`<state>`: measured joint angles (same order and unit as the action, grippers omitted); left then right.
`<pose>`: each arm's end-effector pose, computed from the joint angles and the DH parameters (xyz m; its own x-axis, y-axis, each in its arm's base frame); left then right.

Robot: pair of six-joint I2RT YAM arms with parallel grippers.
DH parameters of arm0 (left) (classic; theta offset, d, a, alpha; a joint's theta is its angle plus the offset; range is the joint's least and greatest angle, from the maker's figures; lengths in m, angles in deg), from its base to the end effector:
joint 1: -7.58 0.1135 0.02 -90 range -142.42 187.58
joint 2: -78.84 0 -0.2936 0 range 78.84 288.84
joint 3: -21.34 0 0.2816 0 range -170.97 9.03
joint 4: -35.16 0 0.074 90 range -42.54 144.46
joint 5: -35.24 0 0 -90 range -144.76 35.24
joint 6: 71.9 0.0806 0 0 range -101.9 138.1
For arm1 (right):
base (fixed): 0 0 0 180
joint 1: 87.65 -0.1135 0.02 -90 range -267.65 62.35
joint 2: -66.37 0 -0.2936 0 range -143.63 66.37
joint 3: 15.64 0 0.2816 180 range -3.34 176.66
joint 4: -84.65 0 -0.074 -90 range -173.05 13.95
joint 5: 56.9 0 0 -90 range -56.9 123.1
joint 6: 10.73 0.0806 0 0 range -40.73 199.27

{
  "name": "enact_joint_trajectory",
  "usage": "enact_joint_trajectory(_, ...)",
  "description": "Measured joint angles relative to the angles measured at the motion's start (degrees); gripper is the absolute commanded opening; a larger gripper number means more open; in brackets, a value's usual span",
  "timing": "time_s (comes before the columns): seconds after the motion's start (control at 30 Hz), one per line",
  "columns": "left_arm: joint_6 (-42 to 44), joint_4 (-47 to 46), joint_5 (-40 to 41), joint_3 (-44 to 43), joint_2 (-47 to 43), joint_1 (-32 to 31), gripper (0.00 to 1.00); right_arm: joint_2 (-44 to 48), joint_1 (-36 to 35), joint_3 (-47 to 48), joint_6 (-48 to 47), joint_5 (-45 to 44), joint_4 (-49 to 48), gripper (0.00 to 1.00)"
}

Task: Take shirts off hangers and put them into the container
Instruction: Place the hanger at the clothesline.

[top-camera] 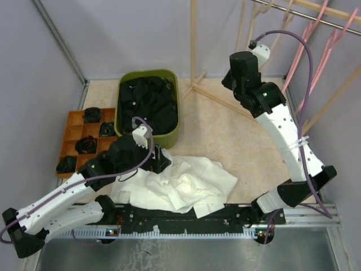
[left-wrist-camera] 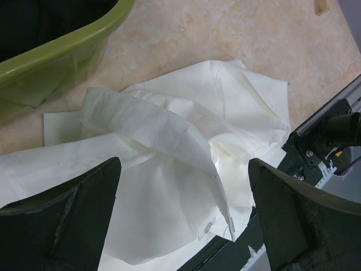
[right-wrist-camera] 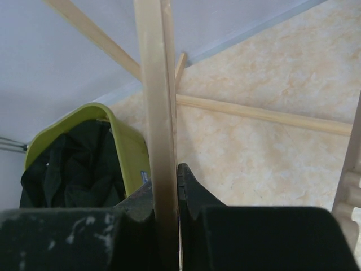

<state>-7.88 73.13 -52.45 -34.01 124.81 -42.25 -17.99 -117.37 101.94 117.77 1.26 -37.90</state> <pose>0.1505 -0.1732 0.2965 -0.6020 0.0345 -0.7978 0.5306 0.7639 -0.3673 0.3308 0.1399 0.5015 -0.2810 0.4485 -0.8484 0.2192 0.8907 0.3982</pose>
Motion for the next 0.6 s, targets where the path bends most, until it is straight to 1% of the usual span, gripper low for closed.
enact_joint_trajectory(0.1,0.0,0.0,0.0,0.0,0.0,0.0,0.99,0.8,0.0,0.1,0.3,0.6,0.2,0.0)
enact_joint_trajectory(0.23,-0.2,-0.2,-0.3,0.0,0.1,0.0,0.99,0.7,0.0,2.2,0.7,1.0,2.6,0.0)
enact_joint_trajectory(0.37,-0.2,-0.6,-0.7,0.0,0.4,0.0,0.99,-0.8,0.0,8.6,0.8,1.4,5.9,0.0)
enact_joint_trajectory(0.5,-0.2,-0.8,-1.0,0.0,0.6,0.0,0.99,-5.5,0.0,18.1,0.7,2.0,10.4,0.0)
enact_joint_trajectory(0.6,-0.2,-0.8,-1.1,0.0,0.4,0.0,0.99,-8.1,0.0,20.3,0.0,3.4,11.1,0.0)
